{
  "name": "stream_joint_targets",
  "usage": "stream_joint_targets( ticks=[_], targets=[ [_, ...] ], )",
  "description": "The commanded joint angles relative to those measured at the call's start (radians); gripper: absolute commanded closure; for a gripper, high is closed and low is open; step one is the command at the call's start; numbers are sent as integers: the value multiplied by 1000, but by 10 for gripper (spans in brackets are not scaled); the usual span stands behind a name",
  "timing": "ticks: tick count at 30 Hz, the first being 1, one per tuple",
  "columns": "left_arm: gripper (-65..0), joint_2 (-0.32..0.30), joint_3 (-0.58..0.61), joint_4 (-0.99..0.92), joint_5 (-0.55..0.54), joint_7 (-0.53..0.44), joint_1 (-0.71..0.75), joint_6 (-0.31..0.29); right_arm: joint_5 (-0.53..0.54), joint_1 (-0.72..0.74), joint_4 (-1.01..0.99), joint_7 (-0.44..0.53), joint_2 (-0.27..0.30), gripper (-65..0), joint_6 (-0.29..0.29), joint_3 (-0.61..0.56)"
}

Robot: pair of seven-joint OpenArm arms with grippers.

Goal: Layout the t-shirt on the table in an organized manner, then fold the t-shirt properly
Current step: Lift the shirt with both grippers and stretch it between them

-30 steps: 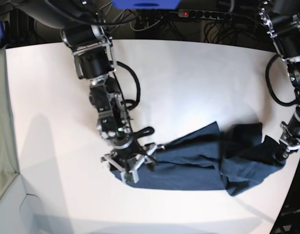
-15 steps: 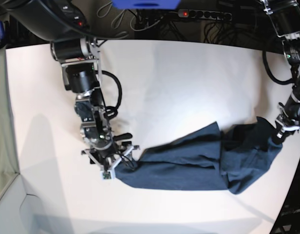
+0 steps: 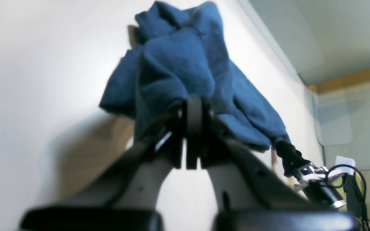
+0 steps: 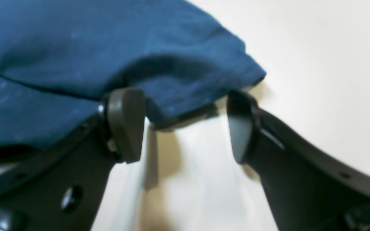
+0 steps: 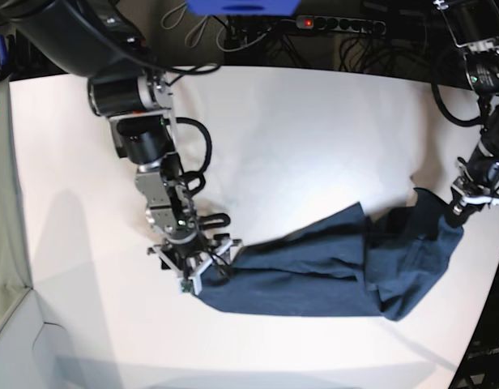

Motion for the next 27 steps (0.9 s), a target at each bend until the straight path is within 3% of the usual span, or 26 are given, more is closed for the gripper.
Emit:
stream_joint_targets(
  ticks=[1, 5, 12, 19, 23, 27],
  targets=[
    [-2, -21, -7, 19, -18, -19, -9, -9, 3, 46, -12, 41, -13, -357, 3, -3],
    [-2, -21, -8, 19, -18, -19, 0, -9, 3, 72, -94, 69, -16, -311, 3, -3],
    [-2, -21, -8, 13, -18, -19, 1, -9, 3, 120, -146, 109, -16, 0, 2, -3],
    [-2, -21, -8, 21, -20, -11, 3, -9, 3, 134, -81, 103, -10, 0, 2, 3],
    [-2, -21, -8, 63, -20, -11, 8, -11, 7, 98, 55, 90, 28, 0, 0, 6],
    [-2, -21, -40, 177, -20, -17, 37, -11, 7, 48, 281, -20, 66, 0, 0, 6]
  ],
)
